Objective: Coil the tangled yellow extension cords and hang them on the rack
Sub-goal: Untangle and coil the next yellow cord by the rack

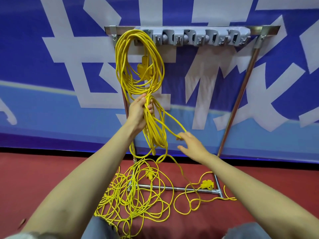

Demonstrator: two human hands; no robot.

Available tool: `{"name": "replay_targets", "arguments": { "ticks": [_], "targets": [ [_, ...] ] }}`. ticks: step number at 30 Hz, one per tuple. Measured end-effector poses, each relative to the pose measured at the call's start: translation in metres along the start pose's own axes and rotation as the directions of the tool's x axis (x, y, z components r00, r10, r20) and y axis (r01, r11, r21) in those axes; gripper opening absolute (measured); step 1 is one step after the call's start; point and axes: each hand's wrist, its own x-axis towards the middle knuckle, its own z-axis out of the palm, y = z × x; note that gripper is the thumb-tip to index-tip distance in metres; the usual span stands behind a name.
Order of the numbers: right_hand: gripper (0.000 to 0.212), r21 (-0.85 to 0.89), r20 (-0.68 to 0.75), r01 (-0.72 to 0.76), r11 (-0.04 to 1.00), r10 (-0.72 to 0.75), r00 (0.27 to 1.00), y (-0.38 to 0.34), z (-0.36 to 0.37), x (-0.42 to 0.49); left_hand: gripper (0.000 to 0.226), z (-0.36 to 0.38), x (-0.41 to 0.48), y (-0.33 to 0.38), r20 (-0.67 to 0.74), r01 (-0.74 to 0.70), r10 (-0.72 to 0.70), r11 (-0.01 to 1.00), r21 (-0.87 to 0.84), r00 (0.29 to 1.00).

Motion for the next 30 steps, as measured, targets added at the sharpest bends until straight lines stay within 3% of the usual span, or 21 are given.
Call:
{"name": "replay_targets", "arguments": {
  "ticks": [3,6,9,13,17,19,22,26,28,30],
  "targets": [
    [0.048,0.087,-0.178,-0.033,0.996,0.048,0.983,0.002,0.009,-0.003,0.025,0.006,0.000,-0.002,-0.004,-0.022,0.022,1.000,-0.018,1.000],
    [0.040,0.047,-0.323,-0.034,0.998,0.048,0.945,-0.004,0.023,-0.004,0.025,0.012,0.001,-0.005,-0.024,-0.055,0.055,0.998,0.010,0.998],
    [0.025,0.195,-0.172,-0.071,0.978,0.105,0.979,-0.011,0.034,-0.004,0.033,0.017,0.001,-0.008,-0.008,-0.059,0.060,0.997,0.048,0.998],
    [0.037,0.267,0.054,-0.062,0.962,0.049,0.997,-0.017,0.044,-0.005,0.032,0.015,0.001,-0.005,0.002,-0.033,0.033,0.996,0.078,0.999],
    [0.036,0.298,0.018,-0.098,0.949,0.097,0.995,-0.013,0.047,0.001,0.026,0.016,-0.005,-0.005,0.037,-0.036,0.034,0.998,0.056,0.999],
    [0.036,0.322,0.077,-0.163,0.933,0.146,0.986,-0.012,0.049,0.000,0.026,0.018,-0.004,-0.005,0.054,-0.041,0.040,0.999,0.014,0.998],
    [0.030,0.211,0.117,-0.131,0.969,0.108,0.987,-0.007,0.058,0.000,0.024,0.015,0.001,-0.003,0.093,-0.005,0.008,0.999,-0.034,0.996],
    [0.036,-0.165,0.078,-0.149,0.975,0.164,0.983,0.014,0.061,0.003,0.023,0.007,0.008,0.003,0.133,0.104,-0.085,0.984,-0.142,0.987],
    [0.028,-0.194,0.075,-0.241,0.951,0.260,0.963,0.030,0.062,0.003,0.022,0.002,0.010,0.010,0.173,0.144,-0.112,0.973,-0.182,0.979],
    [0.034,-0.055,0.095,-0.359,0.932,0.363,0.927,0.044,0.058,0.003,0.021,-0.003,0.011,0.017,0.218,0.164,-0.128,0.974,-0.156,0.967]
  ]
}}
